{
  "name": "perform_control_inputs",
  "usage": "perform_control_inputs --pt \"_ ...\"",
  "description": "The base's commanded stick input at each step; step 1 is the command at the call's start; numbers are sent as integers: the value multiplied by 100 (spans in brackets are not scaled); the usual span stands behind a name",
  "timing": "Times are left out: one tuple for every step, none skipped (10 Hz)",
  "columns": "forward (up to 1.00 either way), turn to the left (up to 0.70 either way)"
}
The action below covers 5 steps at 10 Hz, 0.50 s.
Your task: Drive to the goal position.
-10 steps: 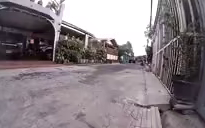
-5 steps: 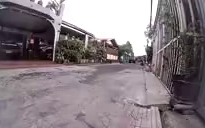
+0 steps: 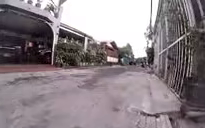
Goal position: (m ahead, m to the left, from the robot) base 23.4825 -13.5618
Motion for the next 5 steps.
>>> perform_control_inputs --pt "70 0" --pt "70 0" --pt "70 0" --pt "70 0" --pt "70 0"
